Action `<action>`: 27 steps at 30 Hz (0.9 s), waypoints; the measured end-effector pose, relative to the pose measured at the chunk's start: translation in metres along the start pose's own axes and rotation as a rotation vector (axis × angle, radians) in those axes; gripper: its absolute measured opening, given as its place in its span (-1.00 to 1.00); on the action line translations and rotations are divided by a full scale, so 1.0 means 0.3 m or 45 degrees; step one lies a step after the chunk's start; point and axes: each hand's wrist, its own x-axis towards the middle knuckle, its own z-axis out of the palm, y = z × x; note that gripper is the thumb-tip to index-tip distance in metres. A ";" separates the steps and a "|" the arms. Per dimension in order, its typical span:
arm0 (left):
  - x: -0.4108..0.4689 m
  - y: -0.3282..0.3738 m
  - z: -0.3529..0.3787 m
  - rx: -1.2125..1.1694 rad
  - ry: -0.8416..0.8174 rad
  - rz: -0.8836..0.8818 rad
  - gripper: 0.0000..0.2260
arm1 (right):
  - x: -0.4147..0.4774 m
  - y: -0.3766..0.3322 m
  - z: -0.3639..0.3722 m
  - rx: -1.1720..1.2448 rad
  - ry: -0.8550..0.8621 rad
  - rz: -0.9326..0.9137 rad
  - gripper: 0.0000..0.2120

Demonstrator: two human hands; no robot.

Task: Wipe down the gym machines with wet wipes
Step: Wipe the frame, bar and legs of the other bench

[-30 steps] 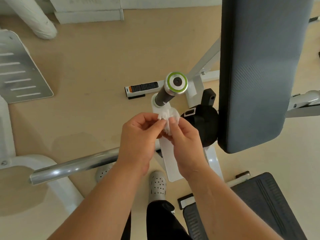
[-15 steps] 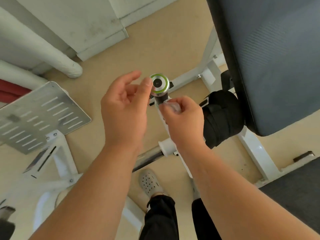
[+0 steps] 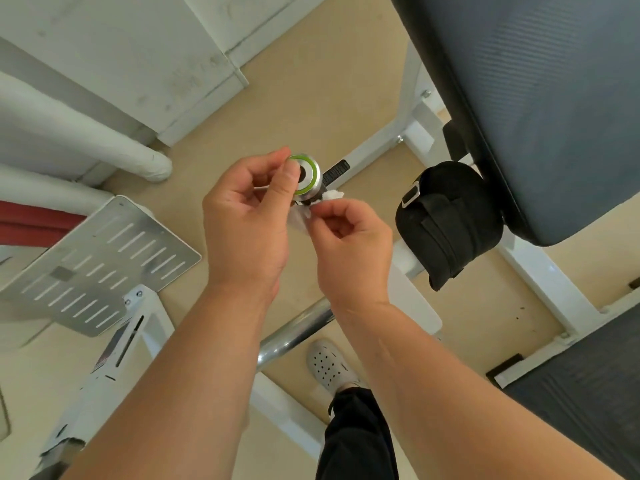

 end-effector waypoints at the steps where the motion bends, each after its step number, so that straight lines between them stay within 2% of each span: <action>1: -0.003 -0.009 0.004 -0.002 0.015 0.022 -0.92 | 0.011 0.022 0.003 -0.049 0.028 0.026 -0.73; 6: -0.017 -0.037 0.026 0.027 0.094 0.116 -0.92 | 0.076 0.077 0.006 -0.249 0.133 0.196 -0.75; 10: -0.021 -0.042 0.020 0.009 0.099 0.085 -0.91 | 0.061 0.024 0.009 -0.179 0.120 0.218 -0.78; 16: -0.021 -0.037 0.020 0.004 0.083 0.090 -0.92 | 0.022 -0.056 -0.030 -0.116 -0.064 -0.040 -0.82; 19: -0.019 -0.039 0.021 0.007 0.078 0.081 -0.93 | 0.053 -0.033 -0.037 -0.287 -0.110 -0.120 -0.78; 24: -0.016 -0.047 0.019 0.033 0.094 0.110 -0.91 | 0.150 0.036 -0.068 -0.743 -0.124 -0.077 -0.77; 27: -0.017 -0.053 0.016 0.120 0.159 0.151 -0.90 | 0.176 0.019 -0.088 -0.784 -0.155 -0.115 -0.78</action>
